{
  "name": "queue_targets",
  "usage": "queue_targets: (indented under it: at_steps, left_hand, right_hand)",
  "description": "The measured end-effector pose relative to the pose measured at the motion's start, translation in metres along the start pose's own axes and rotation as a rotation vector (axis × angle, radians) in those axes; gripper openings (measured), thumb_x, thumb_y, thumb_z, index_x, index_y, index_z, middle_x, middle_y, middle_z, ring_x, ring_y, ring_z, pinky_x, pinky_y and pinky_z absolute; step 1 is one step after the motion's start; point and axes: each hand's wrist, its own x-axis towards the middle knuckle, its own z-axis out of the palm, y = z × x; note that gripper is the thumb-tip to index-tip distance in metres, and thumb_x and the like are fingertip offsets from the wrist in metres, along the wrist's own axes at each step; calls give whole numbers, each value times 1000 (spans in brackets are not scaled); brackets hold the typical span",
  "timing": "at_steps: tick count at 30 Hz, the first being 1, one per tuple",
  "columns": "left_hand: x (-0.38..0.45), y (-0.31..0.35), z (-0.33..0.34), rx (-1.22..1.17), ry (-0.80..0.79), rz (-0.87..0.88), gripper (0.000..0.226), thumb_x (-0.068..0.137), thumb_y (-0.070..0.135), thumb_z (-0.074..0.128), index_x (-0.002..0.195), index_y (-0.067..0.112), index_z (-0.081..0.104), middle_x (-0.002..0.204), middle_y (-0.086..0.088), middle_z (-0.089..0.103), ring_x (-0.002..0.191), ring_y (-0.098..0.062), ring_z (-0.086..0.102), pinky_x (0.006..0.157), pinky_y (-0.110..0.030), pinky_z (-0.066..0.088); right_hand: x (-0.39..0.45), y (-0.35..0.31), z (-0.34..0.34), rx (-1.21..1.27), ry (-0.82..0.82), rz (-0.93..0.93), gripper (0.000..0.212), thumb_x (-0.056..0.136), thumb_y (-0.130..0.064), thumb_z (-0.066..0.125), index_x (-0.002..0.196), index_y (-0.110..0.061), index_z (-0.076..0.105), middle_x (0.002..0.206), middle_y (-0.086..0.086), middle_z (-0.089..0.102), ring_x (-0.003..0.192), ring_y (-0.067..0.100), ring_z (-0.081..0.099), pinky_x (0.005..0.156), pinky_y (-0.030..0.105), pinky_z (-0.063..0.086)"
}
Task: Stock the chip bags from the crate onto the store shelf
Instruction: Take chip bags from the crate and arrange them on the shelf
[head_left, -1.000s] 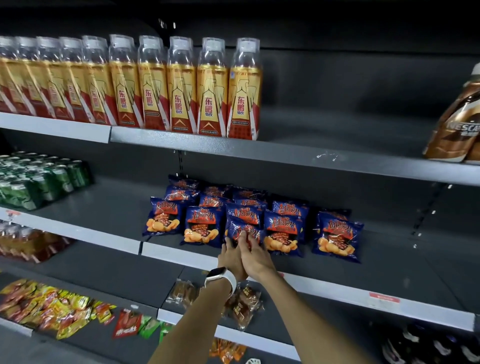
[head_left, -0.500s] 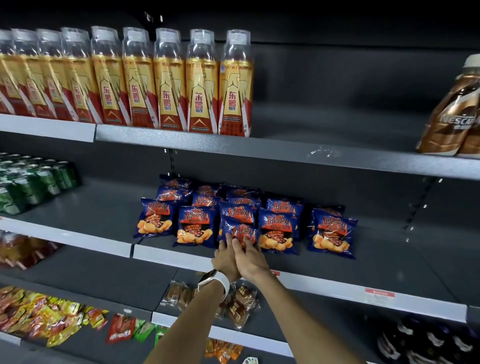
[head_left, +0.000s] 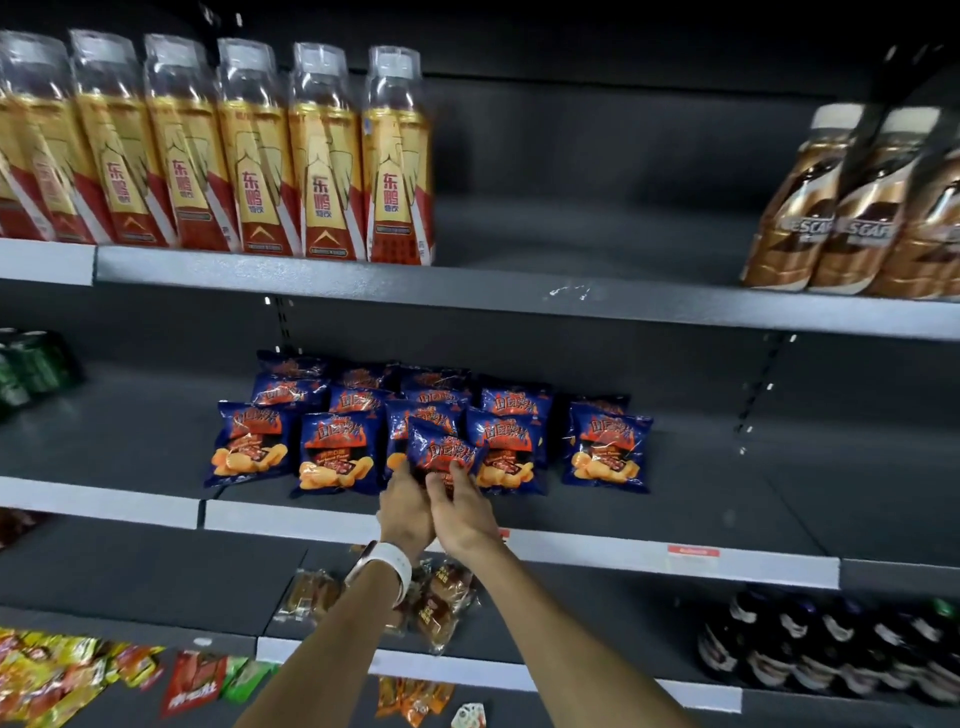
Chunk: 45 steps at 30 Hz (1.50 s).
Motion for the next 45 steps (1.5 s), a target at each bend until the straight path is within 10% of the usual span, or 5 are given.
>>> queue_targets:
  at_steps: [6, 19, 38, 45]
  left_hand:
    - [-15, 41, 27, 208, -4, 174, 52, 100, 26, 45, 147, 7, 34, 144, -18, 46, 133, -38, 40, 106, -55, 35]
    - [-61, 154, 172, 241, -205, 302, 41, 99, 31, 40, 139, 22, 40, 132, -10, 55, 121, -32, 52, 101, -44, 41]
    - [-43, 134, 196, 391, -227, 226, 61, 99, 26, 42, 153, 16, 15, 140, -11, 46, 121, -31, 53, 98, -43, 45]
    - [-45, 128, 195, 334, -213, 240, 57, 99, 24, 46, 150, 15, 23, 137, -10, 36, 115, -30, 54, 95, -36, 48]
  right_hand:
    - [-4, 14, -46, 1, 94, -73, 62, 102, -56, 33, 158, -32, 18, 166, -1, 16, 150, 25, 22, 121, 40, 21]
    - [24, 112, -209, -108, 249, 58, 55, 103, -52, 33, 153, -29, 30, 148, 9, 47, 130, 28, 50, 110, 39, 39]
    - [54, 140, -201, -201, 96, 21, 56, 103, -53, 34, 156, -38, 23, 166, 1, 15, 148, 30, 28, 118, 43, 26]
    - [51, 143, -193, -199, 231, 0, 38, 99, -45, 46, 137, -41, 44, 141, 2, 43, 122, 28, 52, 102, 43, 47]
